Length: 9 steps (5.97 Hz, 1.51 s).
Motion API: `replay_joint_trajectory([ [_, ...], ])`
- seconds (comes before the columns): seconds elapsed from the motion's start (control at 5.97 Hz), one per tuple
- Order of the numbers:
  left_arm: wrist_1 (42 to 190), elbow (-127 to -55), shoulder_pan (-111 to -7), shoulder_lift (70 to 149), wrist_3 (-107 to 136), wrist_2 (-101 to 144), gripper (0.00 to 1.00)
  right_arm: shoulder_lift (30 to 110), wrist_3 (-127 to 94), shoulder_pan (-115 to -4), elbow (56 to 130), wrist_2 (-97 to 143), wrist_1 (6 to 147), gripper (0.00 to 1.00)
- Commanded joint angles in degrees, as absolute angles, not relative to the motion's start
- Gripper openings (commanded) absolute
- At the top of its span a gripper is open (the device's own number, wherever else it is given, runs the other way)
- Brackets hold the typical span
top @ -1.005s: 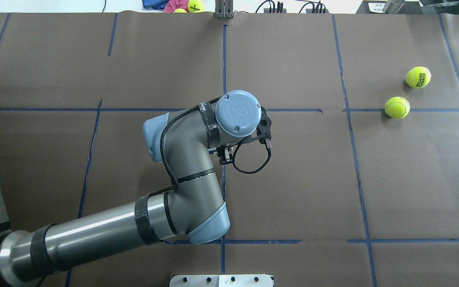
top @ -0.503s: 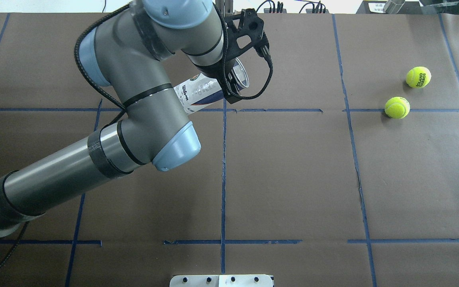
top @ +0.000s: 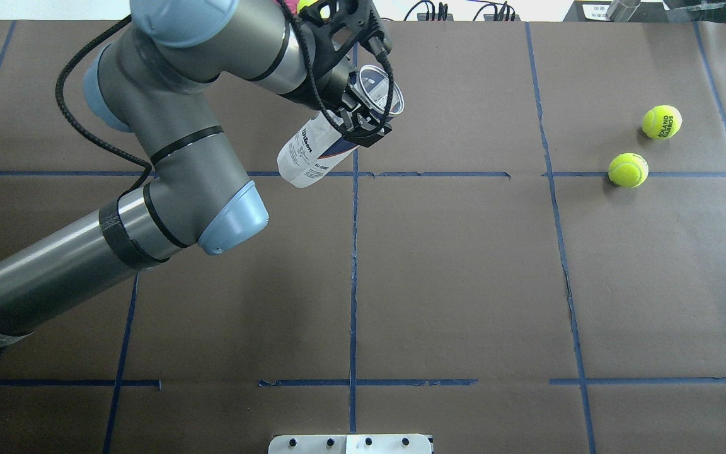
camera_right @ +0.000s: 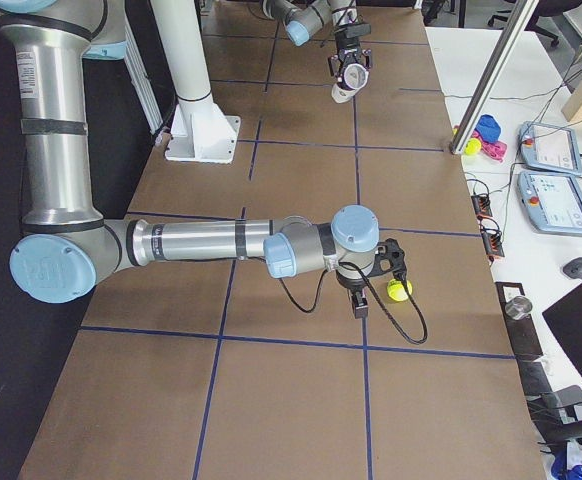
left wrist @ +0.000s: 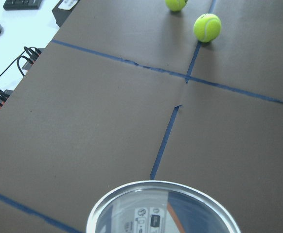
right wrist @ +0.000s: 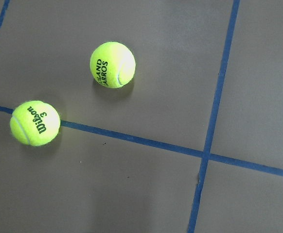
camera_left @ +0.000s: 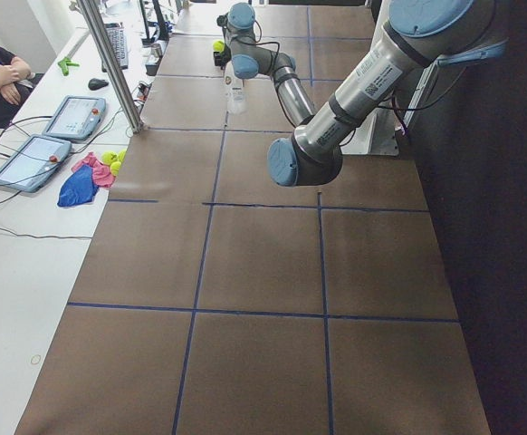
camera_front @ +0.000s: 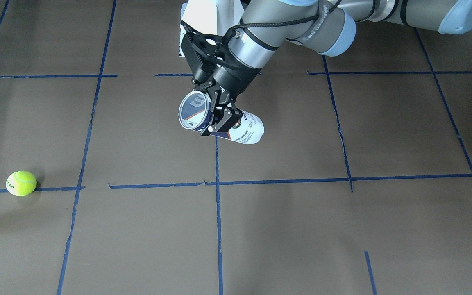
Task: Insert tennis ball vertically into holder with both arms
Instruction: 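Lift and rotate the can upright with the left gripper, opening upward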
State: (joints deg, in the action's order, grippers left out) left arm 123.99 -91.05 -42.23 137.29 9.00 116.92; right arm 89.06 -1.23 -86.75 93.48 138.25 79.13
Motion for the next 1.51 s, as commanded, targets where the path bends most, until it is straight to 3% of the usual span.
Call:
replay_joint_trajectory([
  [0.0,146.8,-90.4,-41.8,128.1,15.2,116.9,0.77,89.0,-1.2,-86.7,93.5,138.3,79.1,1.00],
  [0.34,160.8,-87.8,-41.6,125.3,20.8,116.3,0.77,89.0,-1.2,-86.7,93.6,138.3,79.1,1.00],
  [1.34,198.2,-68.8,-29.6,125.5,24.5,92.5,0.77,88.9,-1.3,-86.7,93.6,138.3,79.2,1.00],
])
